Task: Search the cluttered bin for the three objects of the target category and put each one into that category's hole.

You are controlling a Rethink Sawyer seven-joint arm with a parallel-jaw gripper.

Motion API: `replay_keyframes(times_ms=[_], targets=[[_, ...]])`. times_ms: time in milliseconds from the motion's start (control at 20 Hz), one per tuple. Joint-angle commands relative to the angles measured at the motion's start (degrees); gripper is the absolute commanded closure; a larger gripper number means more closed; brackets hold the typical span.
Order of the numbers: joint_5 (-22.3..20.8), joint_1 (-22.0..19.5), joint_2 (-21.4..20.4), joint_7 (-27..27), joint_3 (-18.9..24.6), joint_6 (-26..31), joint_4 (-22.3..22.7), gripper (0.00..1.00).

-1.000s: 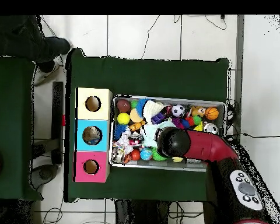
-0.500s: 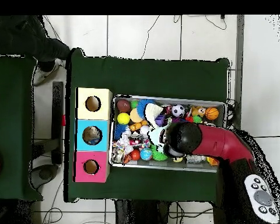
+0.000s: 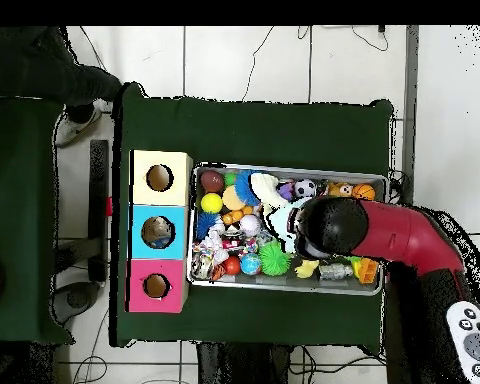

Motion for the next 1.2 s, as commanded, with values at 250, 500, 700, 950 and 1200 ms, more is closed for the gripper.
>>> replay_keyframes(times_ms=[250, 500, 700, 950, 1200], targets=[[-5.2, -5.1, -1.1, -21.5, 8.6, 9.8, -4.6, 1.00], [-6.5, -7.2, 0.0, -21.5, 9.8, 9.1, -4.3, 1.00], [-7.6, -8.8, 1.1, -21.5, 10.9, 8.1, -4.4, 1.00], [-9.4, -10.6, 3.1, -22.0, 12.5, 7.3, -5.6, 1.00], [-10.7, -11.7, 3.5, -22.9, 13.7, 8.8, -8.0, 1.00]])
